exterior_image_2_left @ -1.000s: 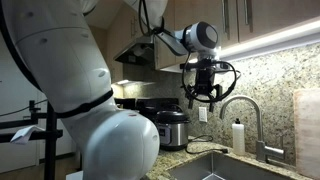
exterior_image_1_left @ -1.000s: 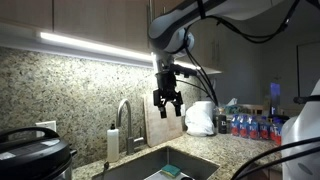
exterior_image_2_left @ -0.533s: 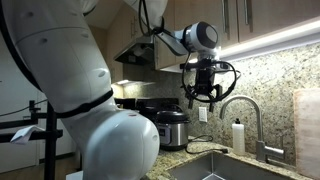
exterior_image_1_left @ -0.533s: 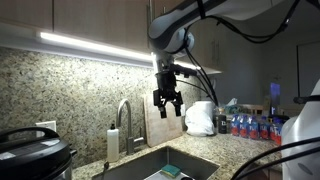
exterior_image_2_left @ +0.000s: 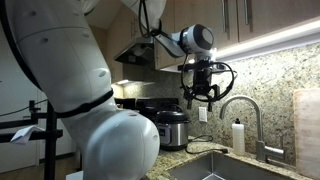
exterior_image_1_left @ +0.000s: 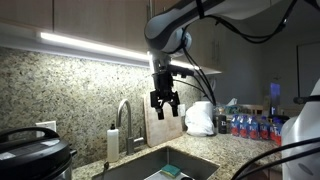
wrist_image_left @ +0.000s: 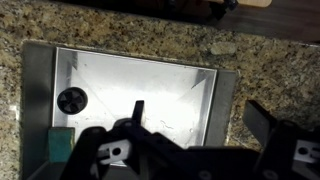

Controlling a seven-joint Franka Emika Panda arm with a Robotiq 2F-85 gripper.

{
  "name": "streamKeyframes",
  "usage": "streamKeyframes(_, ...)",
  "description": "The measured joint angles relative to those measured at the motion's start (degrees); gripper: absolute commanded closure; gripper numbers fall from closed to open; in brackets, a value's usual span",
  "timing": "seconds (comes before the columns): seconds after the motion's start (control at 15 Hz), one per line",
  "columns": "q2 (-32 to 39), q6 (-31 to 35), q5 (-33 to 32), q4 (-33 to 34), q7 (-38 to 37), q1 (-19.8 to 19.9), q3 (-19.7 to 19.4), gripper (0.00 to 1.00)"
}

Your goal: Remove the lid from the cooker.

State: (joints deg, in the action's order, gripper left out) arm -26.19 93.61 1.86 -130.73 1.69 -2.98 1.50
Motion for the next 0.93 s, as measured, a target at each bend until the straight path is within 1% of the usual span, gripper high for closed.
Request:
streamKeyframes(0.2,1.3,2.8,-3.3,0.0,0.0,-1.7,3.6,0.0)
streamKeyframes(0.47,4.1,10.0,-7.8,0.3,0.0,-4.6,8.2,0.0)
streamKeyframes(0.73,6.5,16.7,-12.0,2.6,0.0,-7.2,11.4,0.0)
streamKeyframes(0.93,8.5,23.2,-13.1,4.5,0.3,-9.1,12.6,0.0)
